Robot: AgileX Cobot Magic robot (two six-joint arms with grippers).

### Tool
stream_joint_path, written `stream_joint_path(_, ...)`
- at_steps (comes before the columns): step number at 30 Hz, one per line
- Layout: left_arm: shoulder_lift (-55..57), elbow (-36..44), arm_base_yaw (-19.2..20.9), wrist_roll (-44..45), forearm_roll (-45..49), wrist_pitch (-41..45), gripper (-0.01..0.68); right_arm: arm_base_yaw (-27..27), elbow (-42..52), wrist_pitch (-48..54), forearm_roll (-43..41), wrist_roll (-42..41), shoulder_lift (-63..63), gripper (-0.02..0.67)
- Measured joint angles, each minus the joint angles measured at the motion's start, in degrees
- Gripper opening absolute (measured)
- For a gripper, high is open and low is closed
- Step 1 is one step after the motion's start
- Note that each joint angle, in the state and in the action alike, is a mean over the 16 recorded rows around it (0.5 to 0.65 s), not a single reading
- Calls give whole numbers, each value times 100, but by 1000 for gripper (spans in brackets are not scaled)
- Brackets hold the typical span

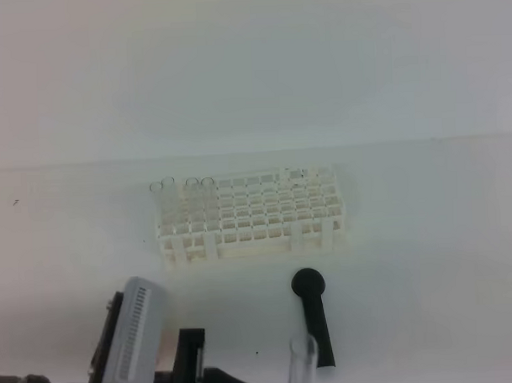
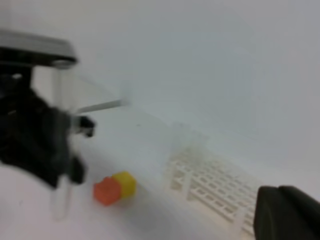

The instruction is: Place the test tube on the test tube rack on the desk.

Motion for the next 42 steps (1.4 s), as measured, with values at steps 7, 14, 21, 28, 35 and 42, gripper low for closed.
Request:
stream_joint_path(7, 615, -13, 427, 623, 0, 786, -1, 706, 32, 85, 1517, -1049, 621, -1)
stream_joint_path(14, 936, -44, 444, 1124, 0, 790, -1, 880, 54, 419, 3121, -2796, 1734, -1)
stream_joint_path(21, 1037, -105, 437, 1226, 0, 790, -1, 885, 50, 879, 4454, -4743, 2846, -1)
stream_joint_path(28, 1036, -191, 437, 946, 0, 790, -1, 889, 31, 1245, 5024, -5746, 3397, -1)
stream_joint_path(35, 1030, -378, 437, 638, 0, 790, -1, 890, 9, 1316, 5100, -5843, 3477, -1)
stream_joint_path(42, 1030, -651, 437, 457, 0, 790, -1, 890, -9, 1396, 5103, -5751, 3477, -1)
